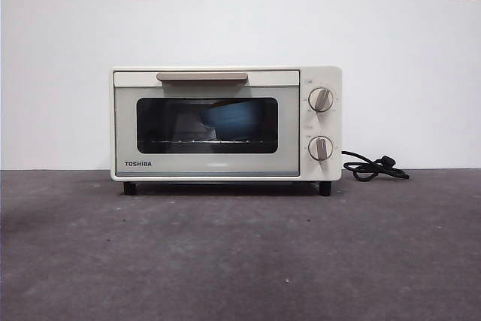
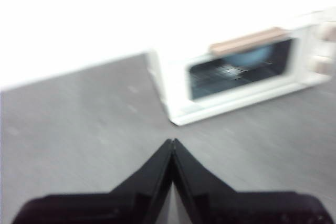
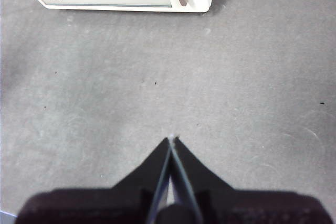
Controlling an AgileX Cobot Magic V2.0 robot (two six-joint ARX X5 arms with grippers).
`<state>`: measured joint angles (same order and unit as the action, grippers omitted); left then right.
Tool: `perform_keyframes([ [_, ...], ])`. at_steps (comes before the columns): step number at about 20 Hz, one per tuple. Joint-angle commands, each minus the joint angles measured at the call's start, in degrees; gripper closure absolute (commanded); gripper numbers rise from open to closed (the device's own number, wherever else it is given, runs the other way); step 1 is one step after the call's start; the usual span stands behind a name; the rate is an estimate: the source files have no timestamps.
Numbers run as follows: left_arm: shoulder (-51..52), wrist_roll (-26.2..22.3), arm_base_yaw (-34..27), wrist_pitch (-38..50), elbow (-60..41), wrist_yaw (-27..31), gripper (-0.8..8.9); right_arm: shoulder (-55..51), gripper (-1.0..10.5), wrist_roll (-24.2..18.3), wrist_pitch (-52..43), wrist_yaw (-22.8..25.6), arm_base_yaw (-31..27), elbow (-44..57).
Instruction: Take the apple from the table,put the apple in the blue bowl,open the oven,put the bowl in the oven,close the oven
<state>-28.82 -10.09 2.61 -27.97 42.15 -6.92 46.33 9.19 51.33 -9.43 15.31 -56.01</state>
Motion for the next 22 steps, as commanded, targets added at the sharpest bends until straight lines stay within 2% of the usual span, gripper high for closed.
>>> perform_keyframes([
  [1, 4.57, -0.61, 0.5, 14.53, -11.98, 3.65, 8.17, 0.02, 9.5, -0.24, -0.37, 0.04, -0.02, 0.7],
  [4, 10.95, -0.15, 0.48, 27.5, -24.79, 4.07, 8.17, 0.02, 9.5, -0.24, -0.37, 0.04, 0.0, 0.7],
  [8, 17.14, 1.88, 0.28, 28.89, -34.07, 7.21, 8.17, 0.02, 9.5, -0.24, -0.35, 0.04, -0.02, 0.7],
  [11, 20.28, 2.34, -0.26, 29.86, -38.86, 6.93, 8.17, 0.02, 9.5, -0.22, -0.37, 0.04, 0.0, 0.7],
  [13, 22.32, 3.13, -0.33, 29.75, -41.46, 6.64, 8.17, 0.02, 9.5, -0.22, -0.35, 0.04, 0.0, 0.7],
  [20, 26.27, 4.11, -1.55, 18.27, -41.75, 6.54, 8.17, 0.02, 9.5, -0.22, -0.37, 0.04, -0.02, 0.7],
  [22, 28.0, 4.04, -1.68, 17.94, -41.75, 6.56, 8.17, 0.07, 9.5, -0.22, -0.35, 0.04, 0.0, 0.7],
])
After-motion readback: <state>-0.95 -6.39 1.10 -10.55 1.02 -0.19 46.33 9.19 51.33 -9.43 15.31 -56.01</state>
